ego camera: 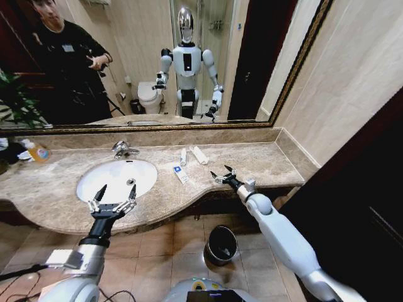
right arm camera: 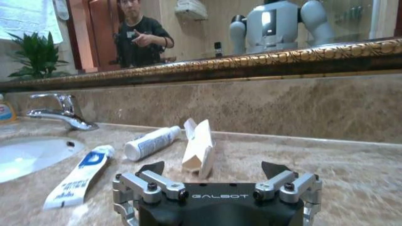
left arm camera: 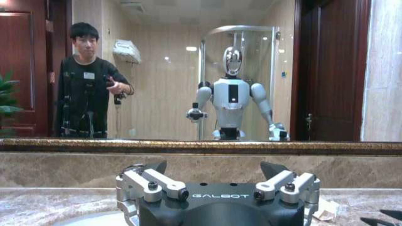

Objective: Pick up the trash from the sink and place it in the trash bin.

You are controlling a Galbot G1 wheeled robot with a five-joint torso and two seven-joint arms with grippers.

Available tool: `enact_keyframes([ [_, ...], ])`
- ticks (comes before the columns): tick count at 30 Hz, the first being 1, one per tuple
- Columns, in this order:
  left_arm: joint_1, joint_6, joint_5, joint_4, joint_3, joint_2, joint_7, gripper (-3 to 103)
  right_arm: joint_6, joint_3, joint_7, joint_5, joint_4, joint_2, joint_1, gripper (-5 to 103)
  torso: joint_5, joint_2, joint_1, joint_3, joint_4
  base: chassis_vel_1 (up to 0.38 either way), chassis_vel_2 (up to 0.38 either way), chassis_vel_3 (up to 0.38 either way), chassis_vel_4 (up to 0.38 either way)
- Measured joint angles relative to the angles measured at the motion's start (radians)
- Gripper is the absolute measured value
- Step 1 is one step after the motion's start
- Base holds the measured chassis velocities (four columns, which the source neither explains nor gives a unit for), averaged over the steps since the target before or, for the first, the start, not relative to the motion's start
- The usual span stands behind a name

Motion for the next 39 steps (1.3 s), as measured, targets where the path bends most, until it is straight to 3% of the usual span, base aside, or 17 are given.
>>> enact_keyframes([
  [20, 0.000, 0.000, 0.000, 0.000, 0.000, 0.000, 0.000, 100, -0.050, -0.182, 0.146, 0.056, -0.165, 0.059, 0.221, 100, 0.0001, 0.000, 0.000, 0.000, 0.0001, 0.000, 0.000, 0.000, 0.000],
  [38, 0.000, 0.000, 0.000, 0.000, 0.000, 0.000, 0.000, 100, -0.028, -0.199, 0.151, 0.061, -0.271, 0.117, 0.256, 101, 0.0001, 0.000, 0.000, 0.000, 0.0001, 0.000, 0.000, 0.000, 0.000],
  [39, 0.000, 0.000, 0.000, 0.000, 0.000, 0.000, 0.000, 100, -0.022, -0.198, 0.149, 0.061, -0.276, 0.119, 0.256, 98, 0.0001, 0.000, 0.000, 0.000, 0.0000, 0.000, 0.000, 0.000, 0.000],
])
